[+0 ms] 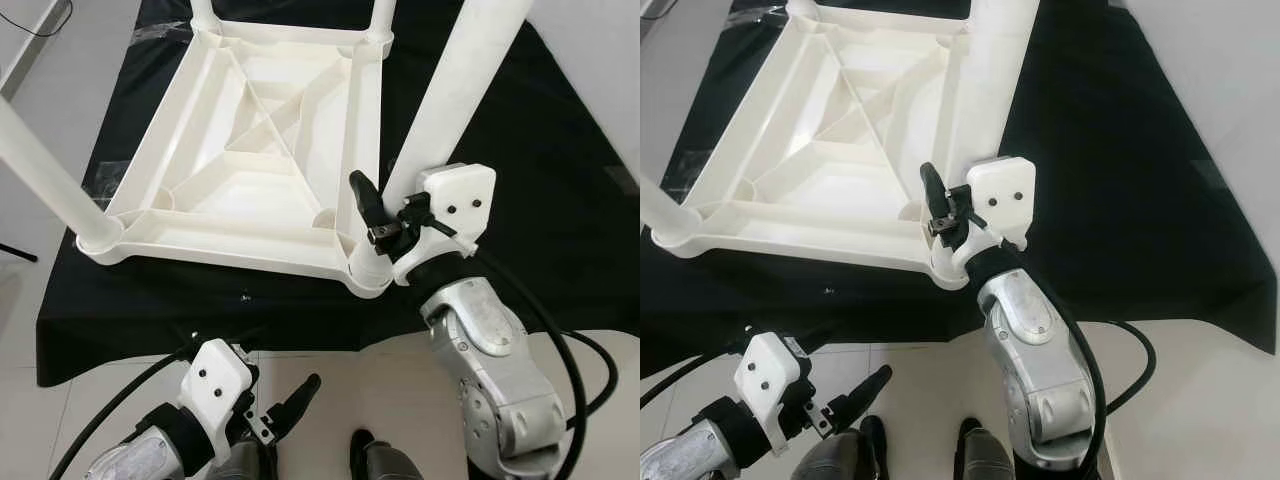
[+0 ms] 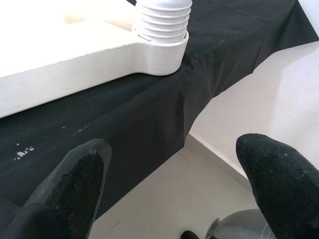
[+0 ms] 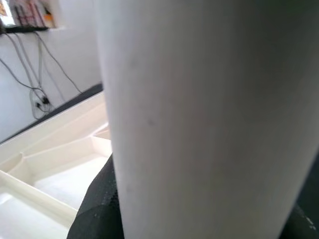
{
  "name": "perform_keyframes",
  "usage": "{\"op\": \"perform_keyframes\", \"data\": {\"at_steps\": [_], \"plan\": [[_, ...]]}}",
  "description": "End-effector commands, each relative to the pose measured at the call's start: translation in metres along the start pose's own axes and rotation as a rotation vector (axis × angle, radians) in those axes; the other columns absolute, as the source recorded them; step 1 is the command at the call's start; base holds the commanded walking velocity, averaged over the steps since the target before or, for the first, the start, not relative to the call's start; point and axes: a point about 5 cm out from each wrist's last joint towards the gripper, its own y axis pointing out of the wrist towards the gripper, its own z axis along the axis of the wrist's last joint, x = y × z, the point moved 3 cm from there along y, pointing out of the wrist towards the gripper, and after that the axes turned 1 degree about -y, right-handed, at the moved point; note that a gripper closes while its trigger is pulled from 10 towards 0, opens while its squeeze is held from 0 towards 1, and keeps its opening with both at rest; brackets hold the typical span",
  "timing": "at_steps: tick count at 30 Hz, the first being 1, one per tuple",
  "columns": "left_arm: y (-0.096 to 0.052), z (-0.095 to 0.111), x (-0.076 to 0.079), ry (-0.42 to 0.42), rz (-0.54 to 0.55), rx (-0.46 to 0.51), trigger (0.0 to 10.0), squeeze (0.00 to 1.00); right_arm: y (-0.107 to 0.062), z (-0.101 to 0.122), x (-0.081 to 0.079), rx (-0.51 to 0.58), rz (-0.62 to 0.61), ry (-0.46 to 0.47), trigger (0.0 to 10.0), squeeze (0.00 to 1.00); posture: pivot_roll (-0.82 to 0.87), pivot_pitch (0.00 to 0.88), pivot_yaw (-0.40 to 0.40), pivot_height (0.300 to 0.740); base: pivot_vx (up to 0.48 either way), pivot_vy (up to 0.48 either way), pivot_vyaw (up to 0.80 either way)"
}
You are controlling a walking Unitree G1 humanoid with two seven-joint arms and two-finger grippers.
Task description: Building children table
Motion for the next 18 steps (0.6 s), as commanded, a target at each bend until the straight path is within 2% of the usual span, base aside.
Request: {"op": "perform_keyframes", "data": {"at_steps": [1, 2, 3, 4, 5, 6, 7, 10, 11, 13, 16, 18], "plan": [[0.0, -0.006, 0.003, -0.014, -0.002, -0.011, 10.0, 0.0, -0.001, -0.032, 0.008, -0.131, 0.032, 0.055, 10.0, 0.0, -0.05, 0.309, -0.018, 0.74, 0.0, 0.0, 0.0], [0.001, -0.006, 0.003, -0.013, -0.002, -0.01, 10.0, 0.0, 0.0, -0.027, 0.004, -0.106, 0.088, 0.082, 10.0, 0.0, -0.05, 0.309, -0.018, 0.74, 0.0, 0.0, 0.0], [0.001, -0.006, 0.002, -0.013, -0.002, -0.009, 10.0, 0.0, 0.001, -0.023, -0.001, -0.082, 0.193, 0.108, 10.0, 0.0, -0.05, 0.304, -0.019, 0.74, 0.0, 0.0, 0.0], [0.001, -0.006, 0.002, -0.013, -0.002, -0.009, 10.0, 0.0, 0.001, -0.023, -0.001, -0.082, 0.193, 0.108, 10.0, 0.0, -0.05, 0.304, -0.019, 0.74, 0.0, 0.0, 0.0], [0.002, -0.006, 0.002, -0.012, -0.002, -0.007, 10.0, 0.0, 0.0, -0.018, -0.005, -0.062, 0.33, 0.091, 10.0, 0.0, -0.05, 0.3, -0.02, 0.74, 0.0, 0.0, 0.0], [0.003, -0.006, 0.002, -0.012, -0.003, -0.006, 10.0, 0.0, -0.001, -0.017, -0.005, -0.061, 0.381, 0.068, 10.0, 0.0, -0.05, 0.3, -0.02, 0.74, 0.0, 0.0, 0.0], [0.003, -0.006, 0.002, -0.012, -0.003, -0.006, 10.0, 0.0, -0.001, -0.017, -0.005, -0.061, 0.381, 0.068, 10.0, 0.0, -0.05, 0.3, -0.02, 0.74, 0.0, 0.0, 0.0], [0.004, -0.007, 0.002, -0.01, -0.001, -0.002, 10.0, 0.0, -0.002, -0.014, -0.005, -0.053, 0.548, 0.015, 10.0, 0.0, -0.05, 0.295, -0.024, 0.74, 0.0, 0.0, 0.0], [0.004, -0.007, 0.002, -0.01, -0.001, -0.002, 10.0, 0.0, -0.002, -0.014, -0.005, -0.053, 0.548, 0.015, 10.0, 0.0, -0.05, 0.295, -0.024, 0.74, 0.0, 0.0, 0.0], [0.004, -0.007, 0.002, -0.01, 0.0, -0.001, 10.0, 0.0, -0.002, -0.012, -0.005, -0.048, 0.64, -0.018, 10.0, 0.0, -0.05, 0.291, -0.027, 0.74, 0.0, 0.0, 0.0], [0.004, -0.007, 0.002, -0.009, 0.001, 0.0, 10.0, 0.0, -0.002, -0.012, -0.006, -0.052, 0.698, -0.036, 10.0, 0.0, -0.05, 0.29, -0.029, 0.74, 0.0, 0.0, 0.0], [0.004, -0.006, 0.002, -0.007, 0.005, 0.004, 10.0, 0.0, -0.002, -0.015, -0.005, -0.066, 0.805, -0.071, 10.0, 0.0, -0.04, 0.291, -0.031, 0.74, 0.0, 0.0, 0.0]]}}
